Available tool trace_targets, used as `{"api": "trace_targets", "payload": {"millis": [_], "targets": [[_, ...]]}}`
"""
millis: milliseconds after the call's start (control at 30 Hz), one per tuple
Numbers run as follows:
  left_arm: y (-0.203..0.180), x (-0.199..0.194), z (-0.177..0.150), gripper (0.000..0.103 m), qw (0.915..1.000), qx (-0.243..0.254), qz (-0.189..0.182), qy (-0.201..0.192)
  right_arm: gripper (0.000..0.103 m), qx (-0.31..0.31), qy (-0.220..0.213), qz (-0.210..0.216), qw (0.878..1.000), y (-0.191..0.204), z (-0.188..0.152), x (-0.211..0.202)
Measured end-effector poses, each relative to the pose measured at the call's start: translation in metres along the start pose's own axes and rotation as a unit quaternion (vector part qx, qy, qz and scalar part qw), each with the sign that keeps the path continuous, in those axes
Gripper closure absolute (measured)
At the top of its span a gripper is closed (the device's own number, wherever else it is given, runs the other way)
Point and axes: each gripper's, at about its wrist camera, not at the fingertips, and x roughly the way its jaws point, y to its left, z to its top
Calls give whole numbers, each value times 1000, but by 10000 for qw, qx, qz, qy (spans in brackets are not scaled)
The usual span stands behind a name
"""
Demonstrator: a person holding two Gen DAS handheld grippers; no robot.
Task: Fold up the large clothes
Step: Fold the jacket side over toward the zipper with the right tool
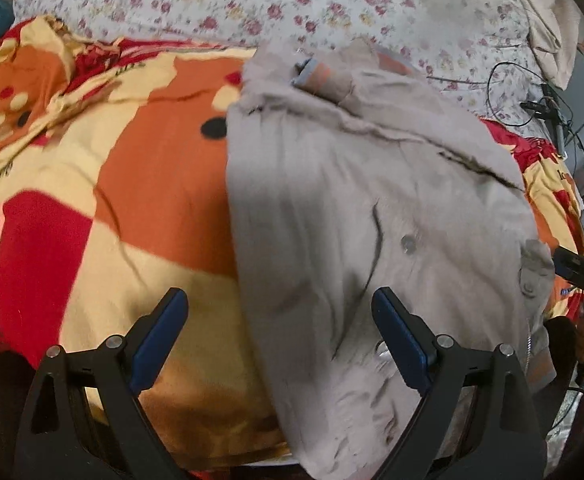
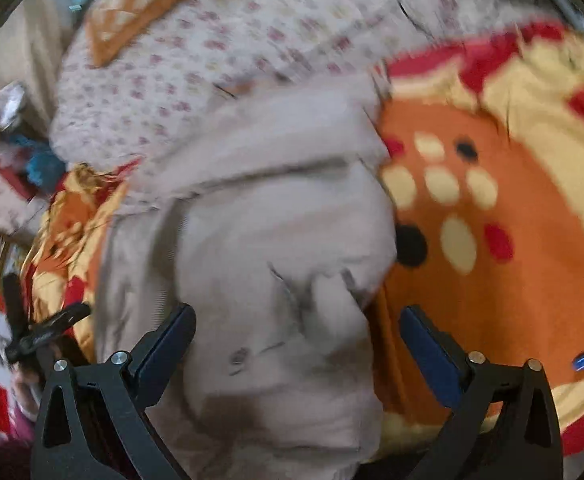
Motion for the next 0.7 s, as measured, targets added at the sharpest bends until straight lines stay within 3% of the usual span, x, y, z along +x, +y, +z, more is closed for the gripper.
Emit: {"api": "trace_targets", "payload": {"millis": [67,100,133,233,300,467,567,600,667,700], "targets": [[3,2,-4,10,10000,-25,34,84,44,136,-51,-91,9999,-8,4,19],[4,2,-5,10,9999,-22,44,103,83,118,-31,-220,9997,-9,5,26],[5,1,-7,10,9999,-4,50,113,96,54,40,-419,9991,-10,6,33],[10,-8,-20,9,9999,66,85,77,99,-270,-157,-496,9983,-6,3,19],[11,-9,-28,10,9999,78,26,110,100,-489,-374,-820,9947,-7,1,2],[10,-1,-47,10,9995,-5,-103,306,99,-365,-239,-907,9949,-13,-2,5],[11,4,-53,10,9990,-221,-221,320,79,-155,-427,-517,9976,-9,-7,-12],[11,5,-53,10,9990,-298,-217,268,62,-121,-418,-365,9984,-7,-9,-15],[11,6,-52,10,9986,-454,-242,142,54,-175,-442,-251,9986,-4,-13,-22],[11,5,-51,16,9983,-502,-265,99,54,-221,-456,-299,9983,-1,-14,-23]]}}
